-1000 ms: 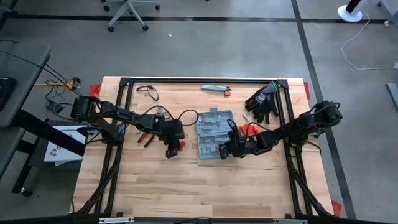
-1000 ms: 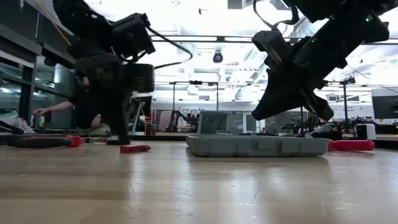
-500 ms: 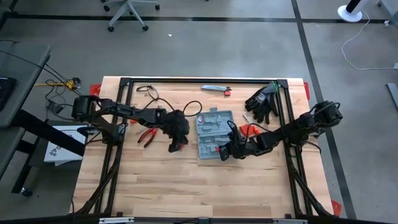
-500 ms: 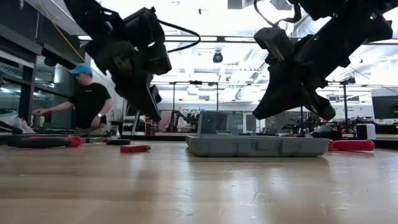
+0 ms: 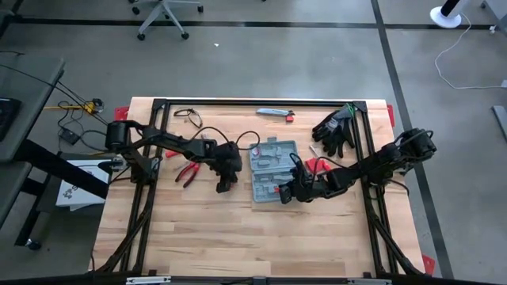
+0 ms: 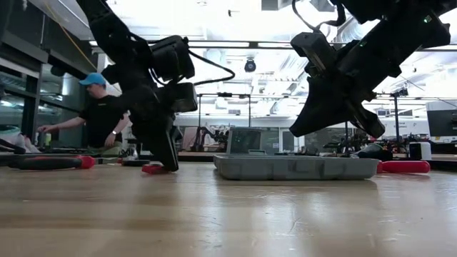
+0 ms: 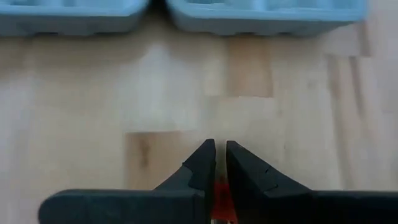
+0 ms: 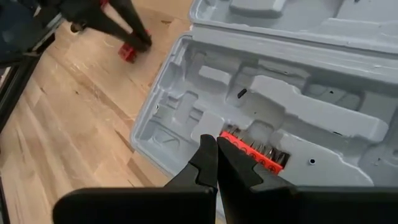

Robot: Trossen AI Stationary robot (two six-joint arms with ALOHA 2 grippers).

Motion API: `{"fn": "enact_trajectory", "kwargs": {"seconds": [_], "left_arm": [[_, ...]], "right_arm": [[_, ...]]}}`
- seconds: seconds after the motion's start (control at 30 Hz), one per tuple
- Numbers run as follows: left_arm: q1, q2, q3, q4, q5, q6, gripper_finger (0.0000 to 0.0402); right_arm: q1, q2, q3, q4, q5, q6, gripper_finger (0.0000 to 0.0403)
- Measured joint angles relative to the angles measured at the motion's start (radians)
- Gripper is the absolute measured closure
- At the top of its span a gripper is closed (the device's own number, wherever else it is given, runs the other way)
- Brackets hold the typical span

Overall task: Prefit tool cases
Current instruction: Put the orange terminal block into the gray prefit tool case

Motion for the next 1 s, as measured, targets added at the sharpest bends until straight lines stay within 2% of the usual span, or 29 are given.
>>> {"fn": "enact_trajectory", "kwargs": {"seconds": [0.17, 0.33, 0.63, 1.0], "left_arm": [[0.034, -0.008, 0.000, -0.029, -0.014, -0.005, 0.0369], [0.074, -0.029, 0.002, -0.131, -0.012, 0.026, 0.0369], [0.151, -0.123, -0.001, -0.215, -0.050, 0.109, 0.0369], [0.188, -0.127, -0.013, -0.328, -0.058, 0.149, 0.0369]], "right_arm": [[0.000, 0.000, 0.000, 0.000, 0.000, 0.000, 0.0403], [0.000, 0.000, 0.000, 0.000, 0.000, 0.001, 0.0403], [0.000, -0.001, 0.000, -0.006, 0.000, 0.003, 0.0403], [0.000, 0.000, 0.000, -0.008, 0.000, 0.000, 0.0403]]}}
